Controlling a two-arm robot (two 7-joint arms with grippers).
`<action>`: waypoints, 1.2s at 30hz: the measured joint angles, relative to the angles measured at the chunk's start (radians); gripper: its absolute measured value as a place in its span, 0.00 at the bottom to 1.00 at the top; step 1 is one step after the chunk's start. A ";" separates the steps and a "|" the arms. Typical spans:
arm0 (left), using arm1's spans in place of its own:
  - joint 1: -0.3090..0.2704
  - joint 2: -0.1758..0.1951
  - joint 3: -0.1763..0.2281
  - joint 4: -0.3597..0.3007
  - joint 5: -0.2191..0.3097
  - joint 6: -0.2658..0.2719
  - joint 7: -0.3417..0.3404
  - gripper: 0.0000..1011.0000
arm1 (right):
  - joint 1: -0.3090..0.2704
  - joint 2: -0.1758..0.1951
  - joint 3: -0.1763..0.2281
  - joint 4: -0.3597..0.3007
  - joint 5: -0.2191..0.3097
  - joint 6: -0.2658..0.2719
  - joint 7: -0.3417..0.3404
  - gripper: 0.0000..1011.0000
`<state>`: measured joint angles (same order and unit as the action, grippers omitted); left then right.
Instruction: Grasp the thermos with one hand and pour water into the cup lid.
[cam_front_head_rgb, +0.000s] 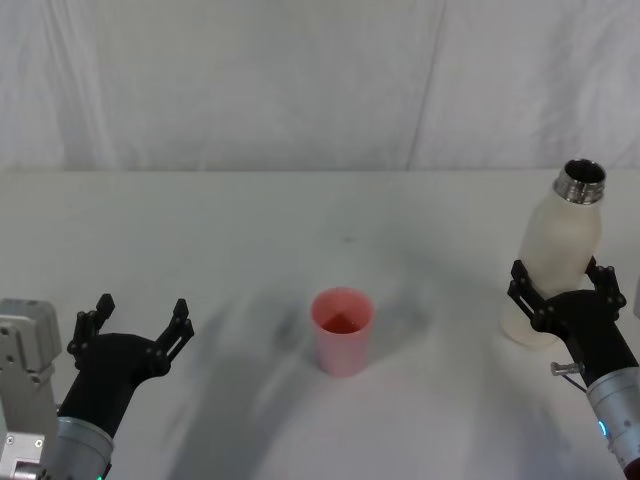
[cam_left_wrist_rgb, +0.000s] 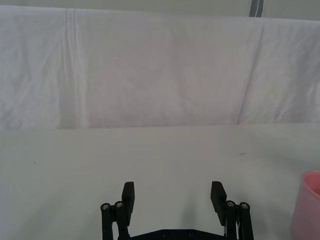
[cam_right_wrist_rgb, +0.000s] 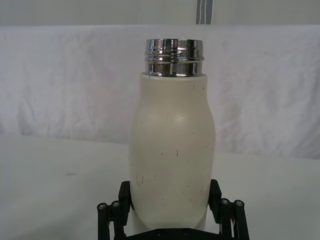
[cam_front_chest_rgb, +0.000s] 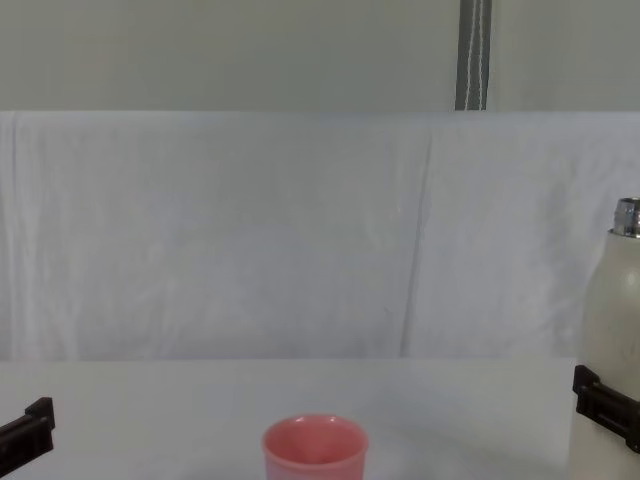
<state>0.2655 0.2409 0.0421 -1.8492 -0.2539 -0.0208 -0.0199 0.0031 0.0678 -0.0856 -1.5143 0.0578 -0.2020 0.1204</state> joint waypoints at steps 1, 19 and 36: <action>0.000 0.000 0.000 0.000 0.000 0.000 0.000 0.99 | 0.000 0.001 -0.001 0.001 -0.002 0.000 0.000 0.94; 0.000 0.000 0.000 0.000 0.000 0.000 0.000 0.99 | 0.002 0.004 -0.004 0.003 -0.008 -0.003 0.000 0.95; 0.000 0.000 0.000 0.000 0.000 0.000 0.000 0.99 | -0.002 0.004 -0.004 -0.005 -0.008 -0.002 0.000 0.99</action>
<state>0.2655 0.2409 0.0421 -1.8492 -0.2539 -0.0208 -0.0199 0.0014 0.0719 -0.0899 -1.5190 0.0496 -0.2039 0.1201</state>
